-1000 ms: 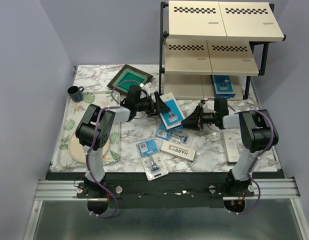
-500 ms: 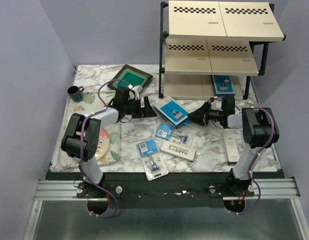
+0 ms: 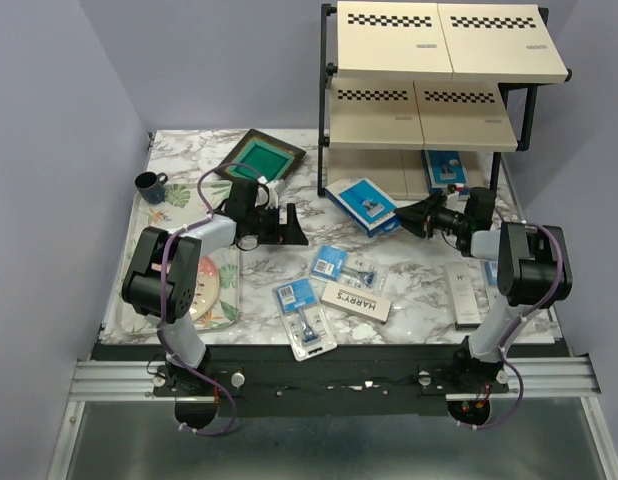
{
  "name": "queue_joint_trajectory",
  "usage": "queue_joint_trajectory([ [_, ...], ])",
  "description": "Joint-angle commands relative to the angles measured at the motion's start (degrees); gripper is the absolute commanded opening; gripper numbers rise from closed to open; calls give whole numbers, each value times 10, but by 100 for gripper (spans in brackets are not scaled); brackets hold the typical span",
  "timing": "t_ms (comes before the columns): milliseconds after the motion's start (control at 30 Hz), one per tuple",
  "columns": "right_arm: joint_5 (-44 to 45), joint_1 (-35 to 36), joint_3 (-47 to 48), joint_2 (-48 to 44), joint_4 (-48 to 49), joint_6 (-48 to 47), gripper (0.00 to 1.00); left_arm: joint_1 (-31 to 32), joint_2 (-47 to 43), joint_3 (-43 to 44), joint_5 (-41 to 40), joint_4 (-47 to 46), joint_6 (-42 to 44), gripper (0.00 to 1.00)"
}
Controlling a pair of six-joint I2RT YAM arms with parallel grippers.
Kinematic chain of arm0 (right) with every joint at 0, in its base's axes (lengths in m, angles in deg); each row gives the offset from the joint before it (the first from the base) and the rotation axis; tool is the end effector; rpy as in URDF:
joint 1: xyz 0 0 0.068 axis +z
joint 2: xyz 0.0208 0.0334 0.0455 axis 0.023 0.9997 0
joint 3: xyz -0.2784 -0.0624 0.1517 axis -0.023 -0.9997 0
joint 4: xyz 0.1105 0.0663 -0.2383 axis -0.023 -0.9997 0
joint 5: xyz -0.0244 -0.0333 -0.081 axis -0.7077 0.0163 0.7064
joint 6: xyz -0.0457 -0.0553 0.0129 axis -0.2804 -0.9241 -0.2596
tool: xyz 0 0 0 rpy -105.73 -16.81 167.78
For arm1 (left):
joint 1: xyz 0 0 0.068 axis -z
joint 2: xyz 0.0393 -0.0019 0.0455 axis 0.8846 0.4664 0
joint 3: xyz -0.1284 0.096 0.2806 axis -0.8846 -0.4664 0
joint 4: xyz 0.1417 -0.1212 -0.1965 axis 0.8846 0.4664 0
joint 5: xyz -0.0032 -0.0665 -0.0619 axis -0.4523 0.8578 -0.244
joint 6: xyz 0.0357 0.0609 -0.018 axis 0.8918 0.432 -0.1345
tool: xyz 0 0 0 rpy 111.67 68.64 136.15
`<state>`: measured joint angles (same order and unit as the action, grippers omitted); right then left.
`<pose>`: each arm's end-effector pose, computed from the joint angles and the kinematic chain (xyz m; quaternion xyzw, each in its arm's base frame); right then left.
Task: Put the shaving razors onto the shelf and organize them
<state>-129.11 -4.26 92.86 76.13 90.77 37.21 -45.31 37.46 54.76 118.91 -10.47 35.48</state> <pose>0.3693 0.0170 0.1740 0.2241 0.7502 0.5994 0.1662 0.3544 -0.1455 0.1971 0.0867 0.8889 -0.3881 0.2273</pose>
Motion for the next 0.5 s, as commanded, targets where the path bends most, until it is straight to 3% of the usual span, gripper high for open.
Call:
queue_joint_trajectory([
  [0, 28, -11, -6, -36, 72, 44, 11, 7, -9, 32, -21, 38, 44, 97],
  [167, 131, -11, 17, -55, -38, 2, 13, 18, -7, 46, -34, 49, 53, 97],
  [467, 217, -7, 60, 20, -27, 58, 15, 40, 0, 61, -50, 65, 71, 98],
])
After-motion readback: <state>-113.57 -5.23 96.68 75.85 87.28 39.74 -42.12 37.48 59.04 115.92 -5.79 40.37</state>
